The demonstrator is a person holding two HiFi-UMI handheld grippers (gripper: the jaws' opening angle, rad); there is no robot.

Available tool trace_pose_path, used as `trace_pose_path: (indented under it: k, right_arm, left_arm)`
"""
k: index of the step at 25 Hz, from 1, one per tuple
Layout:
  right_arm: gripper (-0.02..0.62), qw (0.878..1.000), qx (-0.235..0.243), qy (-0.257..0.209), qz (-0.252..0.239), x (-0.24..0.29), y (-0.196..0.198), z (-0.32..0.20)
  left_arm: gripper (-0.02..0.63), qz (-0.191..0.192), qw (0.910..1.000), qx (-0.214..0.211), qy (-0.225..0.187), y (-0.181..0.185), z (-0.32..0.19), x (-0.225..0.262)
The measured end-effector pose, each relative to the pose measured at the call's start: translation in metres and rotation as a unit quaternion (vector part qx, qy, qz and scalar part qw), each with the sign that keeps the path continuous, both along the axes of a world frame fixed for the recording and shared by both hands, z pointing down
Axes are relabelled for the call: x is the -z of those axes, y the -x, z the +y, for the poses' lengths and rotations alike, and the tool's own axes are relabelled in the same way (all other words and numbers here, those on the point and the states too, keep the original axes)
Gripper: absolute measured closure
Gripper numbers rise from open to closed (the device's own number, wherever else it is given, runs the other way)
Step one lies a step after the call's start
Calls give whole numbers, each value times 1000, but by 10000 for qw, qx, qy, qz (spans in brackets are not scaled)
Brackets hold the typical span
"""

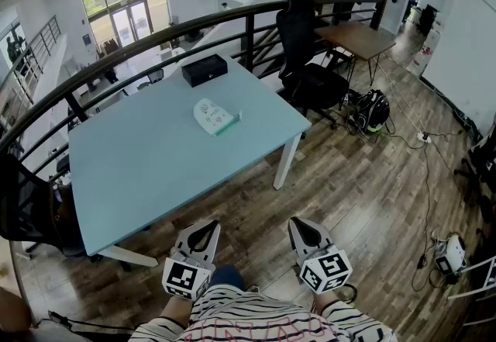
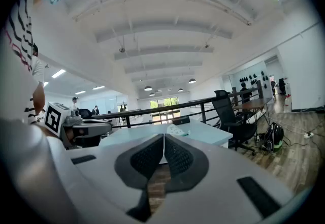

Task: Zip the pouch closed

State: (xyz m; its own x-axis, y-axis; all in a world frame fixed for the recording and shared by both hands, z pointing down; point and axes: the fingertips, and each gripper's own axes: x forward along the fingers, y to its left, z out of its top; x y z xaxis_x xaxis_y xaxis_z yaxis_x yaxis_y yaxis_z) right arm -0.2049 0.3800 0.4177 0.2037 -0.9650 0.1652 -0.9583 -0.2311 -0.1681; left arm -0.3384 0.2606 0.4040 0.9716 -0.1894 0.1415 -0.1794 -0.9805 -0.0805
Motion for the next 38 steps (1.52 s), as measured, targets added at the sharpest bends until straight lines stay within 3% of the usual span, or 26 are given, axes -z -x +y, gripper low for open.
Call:
trace_pose_path:
  k: [3,14,26,29,31,34,38]
  right_arm:
    - [566,9999,-59,-92,10,3,-12,-4]
    - [566,9997,79,-211,84,11,-47,-47]
    - [563,9998,104,-179,-50,11,-107,-135]
    - [560,9997,20,-216,-146,12,-123,-158]
    - [549,9995,-8,-249,-200,11,-135,-175]
    - [479,9994,-36,-250,-252,9,-154,-198]
    - [479,9993,-98,-219,-272,6,-169,-225]
  left_arm:
    - [581,186,9998,-19,116,-11,-6,5]
    - [581,66,9996,-203,181,-63,-34,-4]
    - [578,-152,9985,-365,388,-135,-123,-8]
    - [550,-210,9981,-402,411,-152,-149,-8]
    - [494,-240,9978,-447,422,-166,-166,-9]
    - [492,-282,9973,-501,447,-185,-188,-12]
    - [492,-327,9967,-558,496,-200,-215,-17]
